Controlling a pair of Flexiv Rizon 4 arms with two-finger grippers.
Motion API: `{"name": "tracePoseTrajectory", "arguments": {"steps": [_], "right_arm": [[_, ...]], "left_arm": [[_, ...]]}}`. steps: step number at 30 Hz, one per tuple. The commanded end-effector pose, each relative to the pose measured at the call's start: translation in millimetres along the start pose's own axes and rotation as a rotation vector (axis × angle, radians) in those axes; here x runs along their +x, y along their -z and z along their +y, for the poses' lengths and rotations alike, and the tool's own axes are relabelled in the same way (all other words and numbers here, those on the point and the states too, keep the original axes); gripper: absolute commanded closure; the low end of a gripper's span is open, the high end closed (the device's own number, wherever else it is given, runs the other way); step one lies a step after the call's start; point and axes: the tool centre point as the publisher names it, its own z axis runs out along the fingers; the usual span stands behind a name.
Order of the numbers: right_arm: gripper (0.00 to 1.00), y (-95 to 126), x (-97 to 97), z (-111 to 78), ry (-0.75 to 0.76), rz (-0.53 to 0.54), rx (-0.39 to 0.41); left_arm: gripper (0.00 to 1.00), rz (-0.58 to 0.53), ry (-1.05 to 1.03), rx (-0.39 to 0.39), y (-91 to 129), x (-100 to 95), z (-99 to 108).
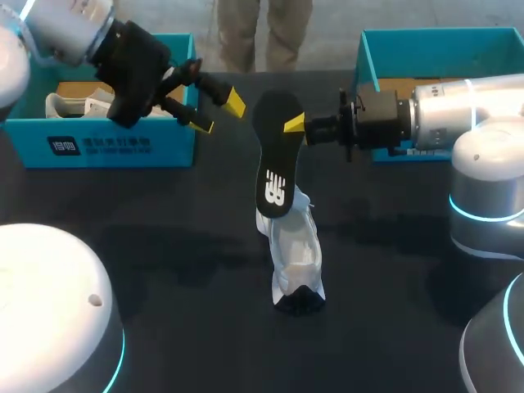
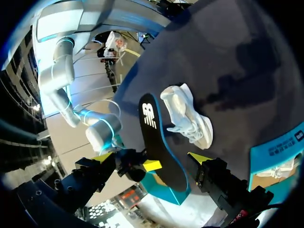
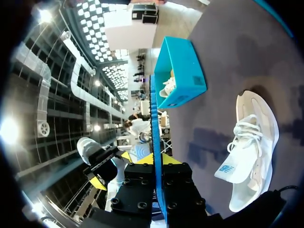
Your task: Take the shoe out of the shoebox, open the shoe tongue, remove and reinsert the insole, then place the shoe into the shoebox
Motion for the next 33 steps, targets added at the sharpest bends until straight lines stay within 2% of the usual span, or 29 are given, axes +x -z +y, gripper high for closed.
{"name": "tracePoseTrajectory", "arguments": {"steps": [1,6,16,25,33], "right_arm": [[1.00,-1.8,0.3,-0.5,-0.001,-0.002,-0.002],[1.00,-4.3,-3.1,0.0,-0.001,-0.008,0.000],[1.00,-14.4,-25.7,4.2,-0.012,0.001,0.004],[1.00,-17.3,-35.8,9.5,-0.016,-0.030,-0.002],[1.00,-17.3,-35.8,9.5,-0.016,-0.030,-0.002]], "left_arm": [[0.00,0.012,0.000,0.020,-0.2,-0.5,3.1],[0.00,0.012,0.000,0.020,-0.2,-0.5,3.1],[0.00,0.251,0.193,0.077,2.4,-16.9,28.1],[0.00,0.413,0.348,0.128,-4.8,-16.0,45.3],[0.00,0.540,0.420,0.160,-16.7,-19.8,57.8]]}}
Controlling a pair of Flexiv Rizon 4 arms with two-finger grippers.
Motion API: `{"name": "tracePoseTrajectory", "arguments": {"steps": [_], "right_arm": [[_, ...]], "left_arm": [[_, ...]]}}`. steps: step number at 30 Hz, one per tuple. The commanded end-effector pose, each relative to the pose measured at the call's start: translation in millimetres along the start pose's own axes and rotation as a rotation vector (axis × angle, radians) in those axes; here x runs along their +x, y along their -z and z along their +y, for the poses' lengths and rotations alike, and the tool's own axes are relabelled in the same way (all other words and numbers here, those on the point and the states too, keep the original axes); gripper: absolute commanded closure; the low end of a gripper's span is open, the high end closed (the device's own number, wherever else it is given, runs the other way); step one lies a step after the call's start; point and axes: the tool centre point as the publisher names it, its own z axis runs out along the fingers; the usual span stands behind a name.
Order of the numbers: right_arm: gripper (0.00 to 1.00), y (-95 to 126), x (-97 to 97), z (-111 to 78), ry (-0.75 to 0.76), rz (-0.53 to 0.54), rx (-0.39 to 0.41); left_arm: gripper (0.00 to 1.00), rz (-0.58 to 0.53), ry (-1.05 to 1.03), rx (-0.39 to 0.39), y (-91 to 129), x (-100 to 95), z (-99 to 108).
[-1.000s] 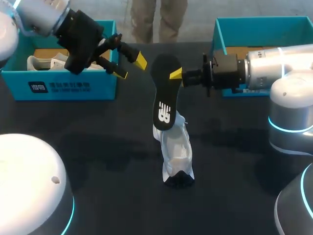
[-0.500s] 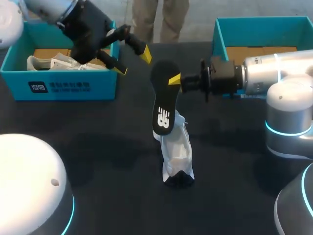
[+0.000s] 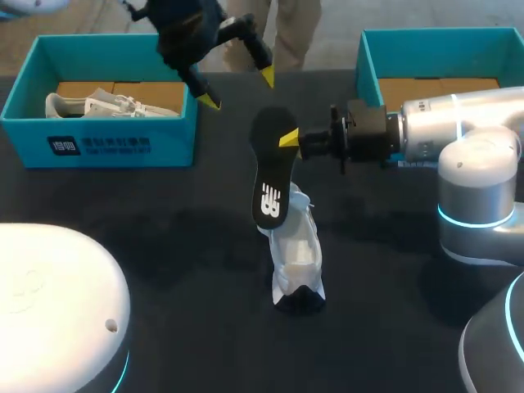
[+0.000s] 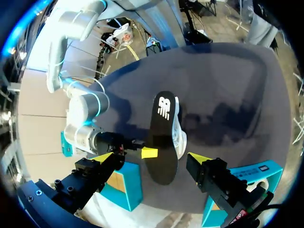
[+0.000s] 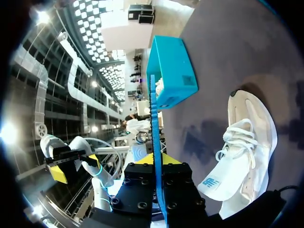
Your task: Take the shoe out of the shoebox, open the shoe tongue, remove and reinsert the insole, then place the shoe into the shoebox
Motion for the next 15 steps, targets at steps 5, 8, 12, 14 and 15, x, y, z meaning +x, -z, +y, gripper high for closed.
{"name": "tracePoseTrajectory", "arguments": {"steps": [5,8,12,14,15], "right_arm": [[1.00,-1.7,0.8,0.0,-0.001,-0.003,-0.002],[1.00,-1.7,0.8,0.0,-0.001,-0.003,-0.002],[1.00,-1.7,0.8,0.0,-0.001,-0.003,-0.002],[1.00,-1.7,0.8,0.0,-0.001,-0.003,-0.002],[1.00,-1.7,0.8,0.0,-0.001,-0.003,-0.002]], "left_arm": [[0.00,0.275,0.028,0.047,-7.6,-19.6,23.3],[0.00,0.322,0.032,0.036,-4.0,-23.5,28.7],[0.00,0.347,0.038,0.030,1.7,-25.8,33.6],[0.00,0.365,0.040,0.018,4.0,-26.4,35.6],[0.00,0.366,0.038,0.017,4.5,-26.6,36.6]]}}
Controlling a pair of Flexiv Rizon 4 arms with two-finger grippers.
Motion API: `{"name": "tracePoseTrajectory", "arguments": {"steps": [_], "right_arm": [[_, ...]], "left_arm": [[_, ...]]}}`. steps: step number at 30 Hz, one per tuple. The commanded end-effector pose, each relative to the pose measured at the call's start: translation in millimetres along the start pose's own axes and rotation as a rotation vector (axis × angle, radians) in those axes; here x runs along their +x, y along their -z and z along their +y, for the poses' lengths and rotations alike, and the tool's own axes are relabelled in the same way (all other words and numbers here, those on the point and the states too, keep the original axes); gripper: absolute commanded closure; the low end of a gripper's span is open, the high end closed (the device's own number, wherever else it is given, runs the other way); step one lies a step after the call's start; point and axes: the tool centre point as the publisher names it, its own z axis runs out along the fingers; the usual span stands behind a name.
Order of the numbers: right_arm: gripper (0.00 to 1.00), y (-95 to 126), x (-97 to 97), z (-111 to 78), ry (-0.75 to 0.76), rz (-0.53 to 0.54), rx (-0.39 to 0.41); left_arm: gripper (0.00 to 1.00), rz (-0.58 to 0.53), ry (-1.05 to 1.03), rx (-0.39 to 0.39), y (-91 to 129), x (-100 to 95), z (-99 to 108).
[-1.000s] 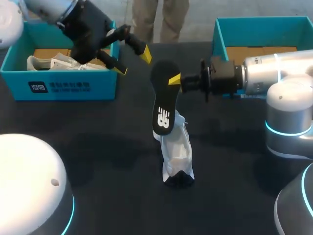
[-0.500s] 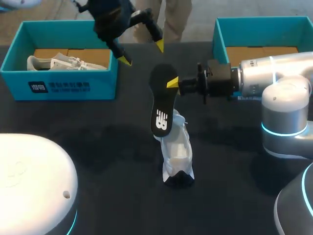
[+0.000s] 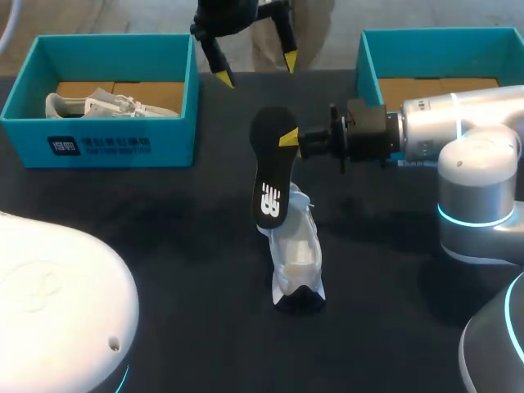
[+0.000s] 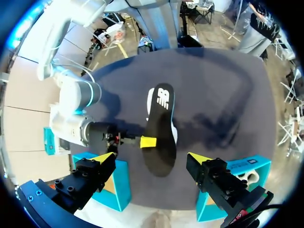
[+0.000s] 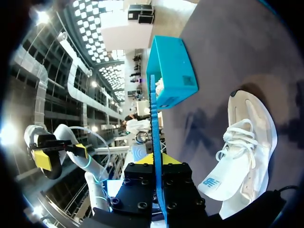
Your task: Take the shoe out of the shoebox, open the shoe tongue, remove and reinsert the insole, then place the shoe into the shoebox
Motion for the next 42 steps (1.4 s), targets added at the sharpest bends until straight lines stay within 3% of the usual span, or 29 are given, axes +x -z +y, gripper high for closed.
{"name": "tracePoseTrajectory", "arguments": {"steps": [1,19,26,35,42], "right_arm": [[1.00,-1.9,0.2,0.0,-0.001,-0.002,-0.002],[1.00,-1.9,0.2,0.0,-0.001,-0.002,-0.002],[1.00,-1.9,0.2,0.0,-0.001,-0.002,-0.002],[1.00,-1.9,0.2,0.0,-0.001,-0.002,-0.002],[1.00,-1.9,0.2,0.0,-0.001,-0.002,-0.002]], "left_arm": [[0.00,0.175,-0.001,-0.002,6.1,-4.7,4.9],[0.00,0.206,0.030,-0.019,-6.2,-7.2,5.2],[0.00,0.050,0.030,-0.055,-2.1,12.2,-8.0],[0.00,-0.171,0.042,-0.074,-1.3,51.7,-28.4],[0.00,-0.340,0.040,-0.089,-14.7,76.2,-32.2]]}}
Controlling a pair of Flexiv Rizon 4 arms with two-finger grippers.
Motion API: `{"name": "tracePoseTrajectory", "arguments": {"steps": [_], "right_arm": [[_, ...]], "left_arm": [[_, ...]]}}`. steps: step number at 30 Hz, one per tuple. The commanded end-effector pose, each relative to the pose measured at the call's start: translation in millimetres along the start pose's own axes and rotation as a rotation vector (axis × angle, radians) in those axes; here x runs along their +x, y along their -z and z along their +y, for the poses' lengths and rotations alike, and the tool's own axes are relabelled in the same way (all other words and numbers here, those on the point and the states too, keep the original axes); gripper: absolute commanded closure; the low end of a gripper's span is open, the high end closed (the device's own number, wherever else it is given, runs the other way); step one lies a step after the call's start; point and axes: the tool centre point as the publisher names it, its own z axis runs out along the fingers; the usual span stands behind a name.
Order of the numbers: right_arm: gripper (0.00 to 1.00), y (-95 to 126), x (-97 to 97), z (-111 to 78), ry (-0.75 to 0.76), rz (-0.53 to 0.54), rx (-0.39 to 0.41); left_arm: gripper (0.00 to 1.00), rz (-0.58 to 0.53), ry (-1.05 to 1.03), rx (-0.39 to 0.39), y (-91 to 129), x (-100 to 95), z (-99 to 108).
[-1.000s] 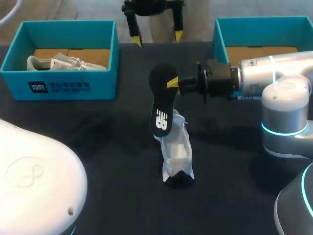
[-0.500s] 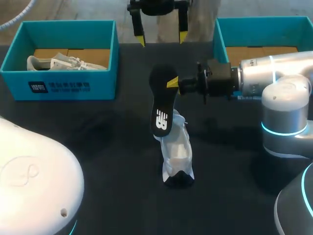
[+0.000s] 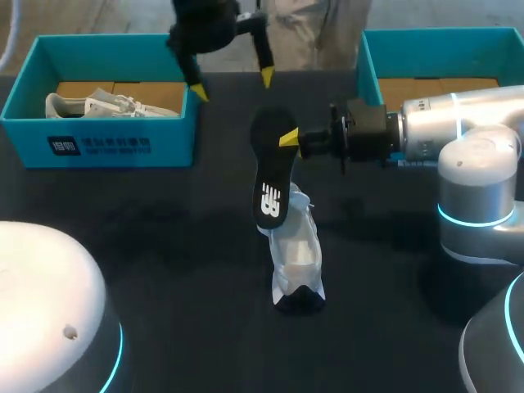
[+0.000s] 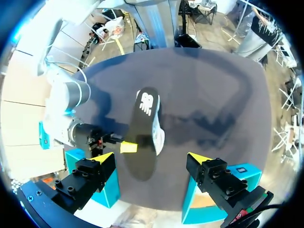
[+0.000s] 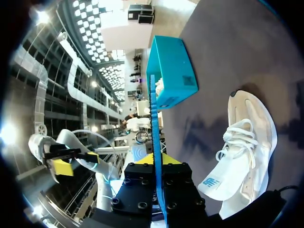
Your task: Take the shoe out of the shoebox, open the shoe tongue, remove and reinsert the insole, then place the shoe into the shoebox
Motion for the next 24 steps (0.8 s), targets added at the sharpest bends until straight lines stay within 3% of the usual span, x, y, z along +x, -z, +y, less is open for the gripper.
{"name": "tracePoseTrajectory", "arguments": {"steps": [1,11,24], "right_arm": [[1.00,-2.0,0.2,-0.1,0.000,-0.002,-0.002],[1.00,-2.0,0.2,-0.1,0.000,-0.002,-0.002],[1.00,-2.0,0.2,-0.1,0.000,-0.002,-0.002]], "left_arm": [[0.00,-0.376,-0.002,-0.042,-13.0,33.8,-4.7],[0.00,-0.586,-0.020,0.000,-33.4,48.5,3.8],[0.00,-0.797,-0.149,-0.033,-38.5,40.1,-6.4]]}}
